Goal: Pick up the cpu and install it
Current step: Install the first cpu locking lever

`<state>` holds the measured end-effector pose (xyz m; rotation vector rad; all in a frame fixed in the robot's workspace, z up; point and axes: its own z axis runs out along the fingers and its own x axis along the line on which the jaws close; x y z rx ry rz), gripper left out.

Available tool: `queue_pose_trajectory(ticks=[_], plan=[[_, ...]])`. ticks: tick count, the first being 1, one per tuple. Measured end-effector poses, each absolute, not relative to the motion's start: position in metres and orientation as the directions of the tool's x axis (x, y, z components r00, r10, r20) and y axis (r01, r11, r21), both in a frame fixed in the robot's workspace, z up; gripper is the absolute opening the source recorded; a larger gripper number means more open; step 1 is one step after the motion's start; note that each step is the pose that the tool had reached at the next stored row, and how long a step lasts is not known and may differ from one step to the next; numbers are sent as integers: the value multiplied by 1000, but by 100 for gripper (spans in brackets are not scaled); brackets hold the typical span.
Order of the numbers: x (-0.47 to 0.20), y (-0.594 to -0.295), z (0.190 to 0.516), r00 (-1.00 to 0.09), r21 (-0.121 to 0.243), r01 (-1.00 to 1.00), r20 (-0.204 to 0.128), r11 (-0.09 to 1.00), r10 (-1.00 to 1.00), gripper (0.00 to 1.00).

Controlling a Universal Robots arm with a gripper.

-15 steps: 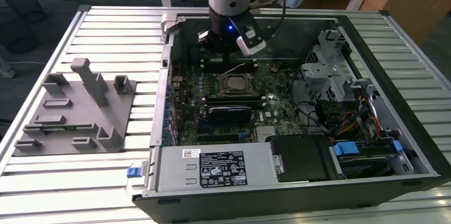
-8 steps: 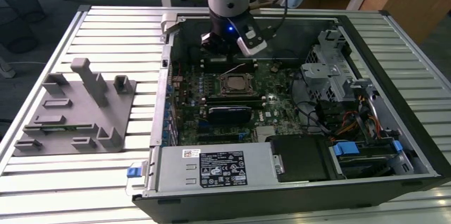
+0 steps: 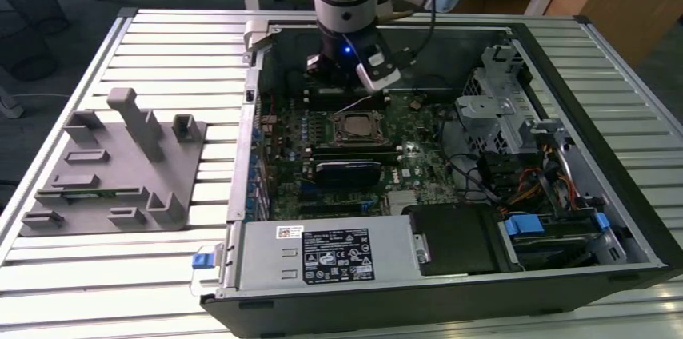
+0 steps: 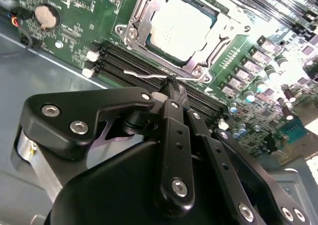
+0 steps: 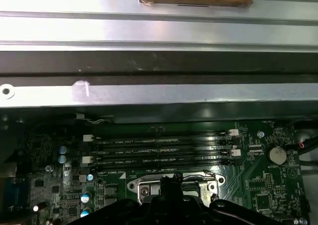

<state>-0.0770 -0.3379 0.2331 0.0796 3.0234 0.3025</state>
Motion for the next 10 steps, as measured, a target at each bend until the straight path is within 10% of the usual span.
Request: queue_pose_trajectory(ticks=[10], plan=[[-77,-338,227,-985,203,88,-128,975,116,11]])
